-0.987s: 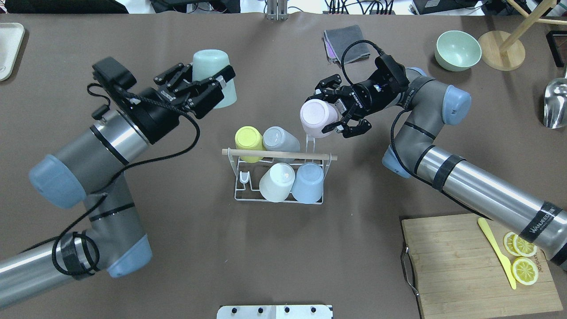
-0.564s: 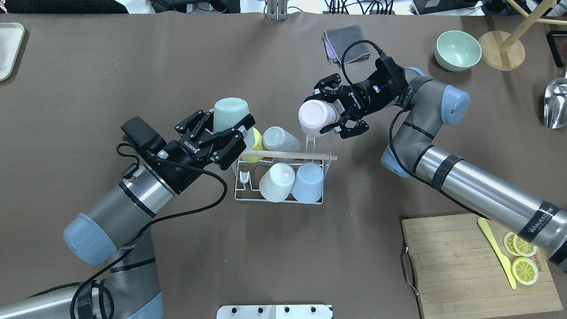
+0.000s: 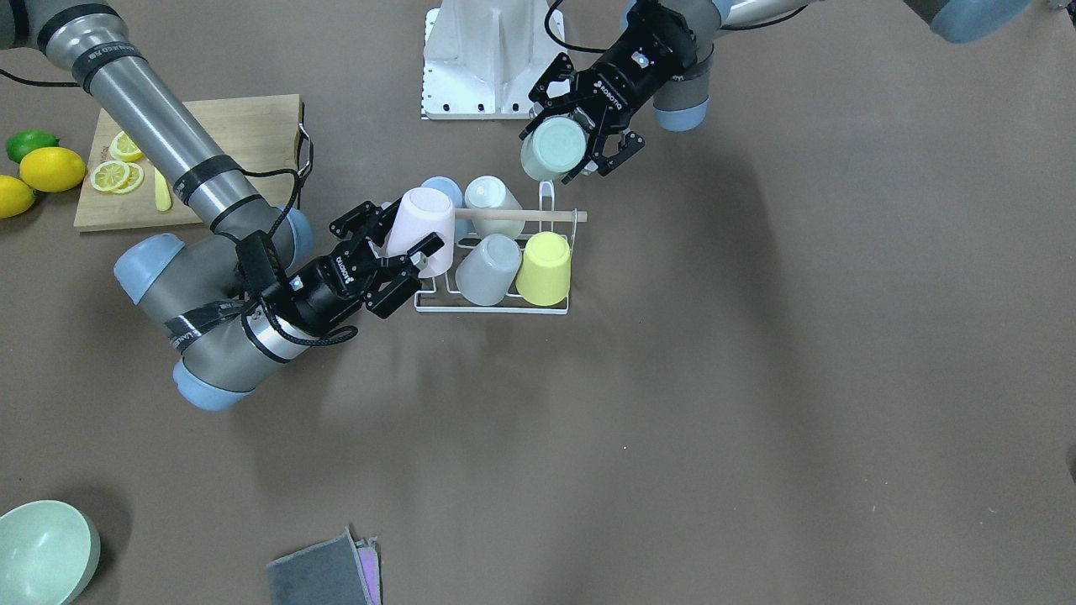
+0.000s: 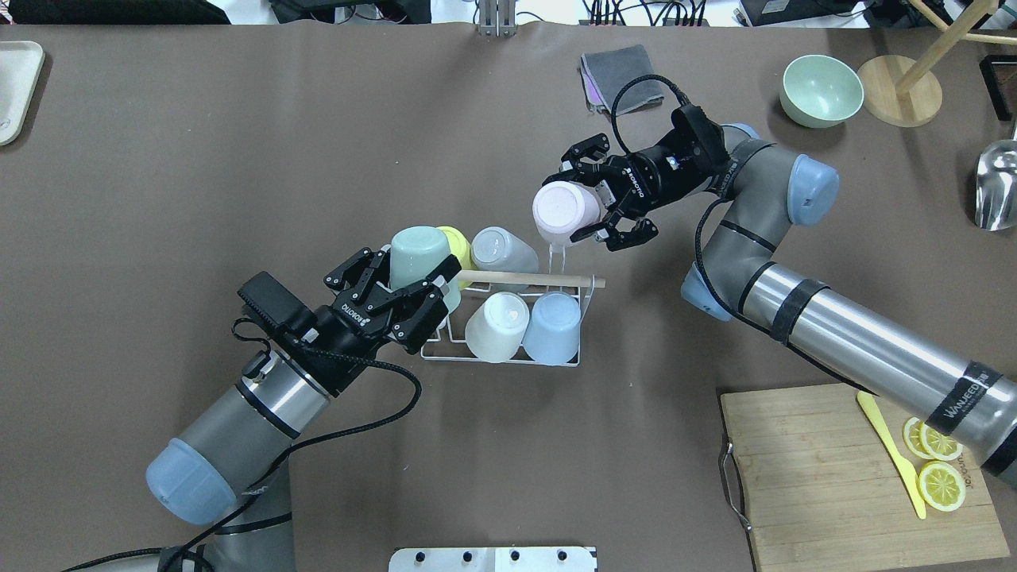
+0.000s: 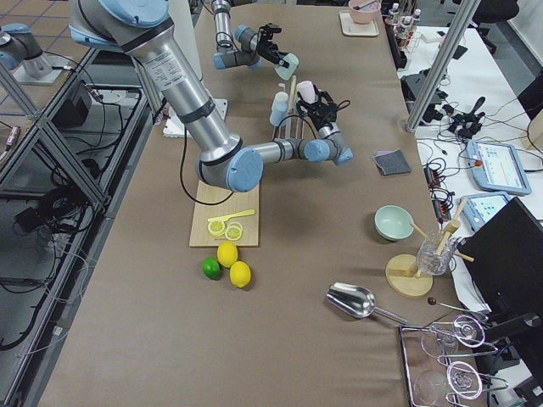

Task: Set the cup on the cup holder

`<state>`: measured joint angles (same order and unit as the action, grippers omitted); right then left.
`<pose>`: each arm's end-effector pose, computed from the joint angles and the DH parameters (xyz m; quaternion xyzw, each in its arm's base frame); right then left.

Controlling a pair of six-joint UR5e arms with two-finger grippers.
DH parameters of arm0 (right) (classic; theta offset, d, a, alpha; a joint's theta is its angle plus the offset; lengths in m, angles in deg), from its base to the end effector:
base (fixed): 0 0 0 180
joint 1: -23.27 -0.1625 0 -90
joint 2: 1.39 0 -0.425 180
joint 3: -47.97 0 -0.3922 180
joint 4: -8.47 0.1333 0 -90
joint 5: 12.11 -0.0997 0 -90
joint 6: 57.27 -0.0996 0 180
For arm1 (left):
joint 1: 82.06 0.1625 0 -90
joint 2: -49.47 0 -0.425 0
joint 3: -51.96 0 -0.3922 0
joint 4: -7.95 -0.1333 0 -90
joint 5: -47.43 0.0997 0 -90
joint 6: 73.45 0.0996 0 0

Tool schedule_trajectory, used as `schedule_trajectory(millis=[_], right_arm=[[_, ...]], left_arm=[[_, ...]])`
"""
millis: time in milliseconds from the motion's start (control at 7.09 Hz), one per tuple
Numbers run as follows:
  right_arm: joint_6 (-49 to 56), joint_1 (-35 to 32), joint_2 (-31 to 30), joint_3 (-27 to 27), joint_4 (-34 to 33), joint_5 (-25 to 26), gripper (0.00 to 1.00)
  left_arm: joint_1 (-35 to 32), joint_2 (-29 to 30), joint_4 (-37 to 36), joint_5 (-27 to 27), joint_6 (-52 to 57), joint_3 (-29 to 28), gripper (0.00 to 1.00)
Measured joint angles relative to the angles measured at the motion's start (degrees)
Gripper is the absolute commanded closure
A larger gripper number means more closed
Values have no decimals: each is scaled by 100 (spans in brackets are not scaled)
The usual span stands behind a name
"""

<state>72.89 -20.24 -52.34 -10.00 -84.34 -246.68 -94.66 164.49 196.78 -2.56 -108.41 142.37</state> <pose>-0.4923 -0.5715 0.3564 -0.6433 0.7018 0.3050 0.0261 0.4848 -0.3106 0.2539 0.5952 0.6011 -0.1229 0.5189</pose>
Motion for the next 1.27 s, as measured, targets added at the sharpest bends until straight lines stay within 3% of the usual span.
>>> schedule_trajectory(millis=[141, 282, 423, 564, 705, 846, 1269], right_arm=[[1, 24, -1, 6, 0, 0, 42], [-1, 41, 0, 11, 0, -3, 17], [-9, 59, 3, 13, 0, -9, 1], [-16, 71, 5, 14, 0, -21, 1], [-19, 75, 6, 17, 0, -34, 1], [-23, 77, 6, 20, 1, -43, 1], [-114, 27, 6, 23, 0, -115, 2]], left_arm=[[52, 0, 79, 64, 7, -105, 100], [102, 9, 114, 102, 7, -199, 100], [129, 26, 129, 130, 7, -291, 100], [147, 41, 134, 181, 6, -373, 100], [165, 53, 136, 245, 6, -431, 92], [173, 60, 136, 279, 6, -436, 5], [173, 98, 171, 296, 179, -304, 2]])
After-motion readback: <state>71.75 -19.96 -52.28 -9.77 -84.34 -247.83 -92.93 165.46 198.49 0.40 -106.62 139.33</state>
